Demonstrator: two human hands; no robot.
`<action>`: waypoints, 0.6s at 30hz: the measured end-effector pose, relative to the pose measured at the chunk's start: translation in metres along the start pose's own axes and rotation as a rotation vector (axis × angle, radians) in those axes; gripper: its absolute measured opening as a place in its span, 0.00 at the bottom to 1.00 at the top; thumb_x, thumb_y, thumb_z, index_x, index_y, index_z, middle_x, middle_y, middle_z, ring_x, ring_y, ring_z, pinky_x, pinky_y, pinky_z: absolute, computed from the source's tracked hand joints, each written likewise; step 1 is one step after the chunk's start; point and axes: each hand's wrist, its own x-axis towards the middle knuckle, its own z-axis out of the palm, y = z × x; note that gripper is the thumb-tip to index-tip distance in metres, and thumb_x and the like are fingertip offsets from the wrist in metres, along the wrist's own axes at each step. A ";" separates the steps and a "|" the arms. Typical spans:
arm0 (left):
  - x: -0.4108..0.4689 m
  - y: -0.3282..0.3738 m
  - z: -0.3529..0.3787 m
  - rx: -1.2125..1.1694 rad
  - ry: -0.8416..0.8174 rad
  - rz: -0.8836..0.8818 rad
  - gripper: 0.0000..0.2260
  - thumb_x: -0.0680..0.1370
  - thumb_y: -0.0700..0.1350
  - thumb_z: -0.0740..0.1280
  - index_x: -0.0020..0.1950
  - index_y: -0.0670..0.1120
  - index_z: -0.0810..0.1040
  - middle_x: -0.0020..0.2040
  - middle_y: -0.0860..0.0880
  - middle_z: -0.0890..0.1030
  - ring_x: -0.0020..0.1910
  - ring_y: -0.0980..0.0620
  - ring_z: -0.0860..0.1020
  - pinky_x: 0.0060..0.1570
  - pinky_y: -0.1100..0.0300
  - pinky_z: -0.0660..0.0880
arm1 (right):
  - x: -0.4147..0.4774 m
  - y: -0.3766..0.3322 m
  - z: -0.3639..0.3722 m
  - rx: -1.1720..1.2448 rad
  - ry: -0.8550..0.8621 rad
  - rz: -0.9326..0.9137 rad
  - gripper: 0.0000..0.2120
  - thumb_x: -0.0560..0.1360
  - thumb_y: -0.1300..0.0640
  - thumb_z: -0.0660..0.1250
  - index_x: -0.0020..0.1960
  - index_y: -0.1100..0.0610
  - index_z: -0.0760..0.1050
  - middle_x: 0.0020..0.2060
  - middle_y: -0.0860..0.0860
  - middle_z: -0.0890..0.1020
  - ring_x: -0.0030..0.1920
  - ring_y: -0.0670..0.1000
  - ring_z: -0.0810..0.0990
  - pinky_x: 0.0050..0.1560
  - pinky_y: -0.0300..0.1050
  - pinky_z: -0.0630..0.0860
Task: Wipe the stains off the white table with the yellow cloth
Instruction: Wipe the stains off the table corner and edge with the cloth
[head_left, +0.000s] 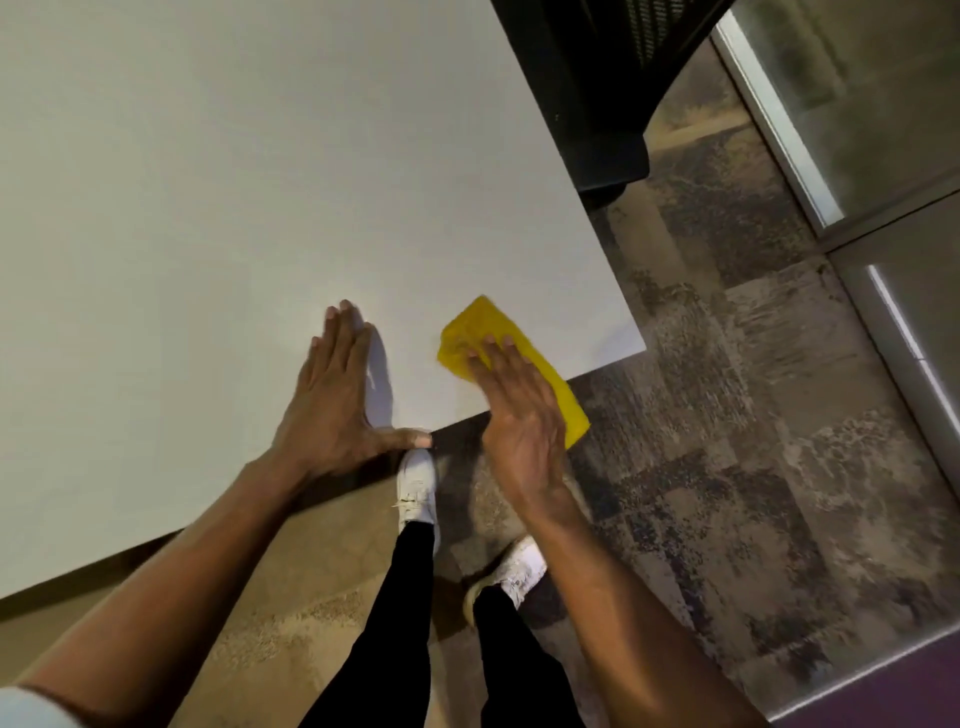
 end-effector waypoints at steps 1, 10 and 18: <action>0.004 0.013 0.004 -0.003 -0.010 0.024 0.69 0.63 0.89 0.53 0.87 0.39 0.48 0.88 0.41 0.42 0.87 0.41 0.41 0.85 0.37 0.50 | 0.003 0.014 -0.006 -0.006 0.032 0.050 0.38 0.69 0.77 0.55 0.76 0.56 0.73 0.77 0.54 0.73 0.81 0.56 0.66 0.75 0.58 0.70; 0.035 0.087 0.030 0.002 0.019 0.093 0.37 0.84 0.59 0.51 0.87 0.42 0.45 0.88 0.45 0.39 0.87 0.45 0.36 0.86 0.44 0.41 | 0.004 0.054 -0.030 0.059 0.106 0.220 0.32 0.72 0.77 0.57 0.72 0.57 0.77 0.75 0.55 0.75 0.79 0.57 0.68 0.73 0.58 0.73; 0.037 0.082 0.053 0.019 0.091 0.090 0.36 0.85 0.59 0.51 0.87 0.42 0.47 0.88 0.44 0.41 0.87 0.43 0.39 0.84 0.42 0.41 | -0.034 0.029 -0.032 0.076 0.094 0.222 0.25 0.80 0.64 0.50 0.69 0.55 0.79 0.74 0.55 0.76 0.75 0.56 0.75 0.61 0.53 0.82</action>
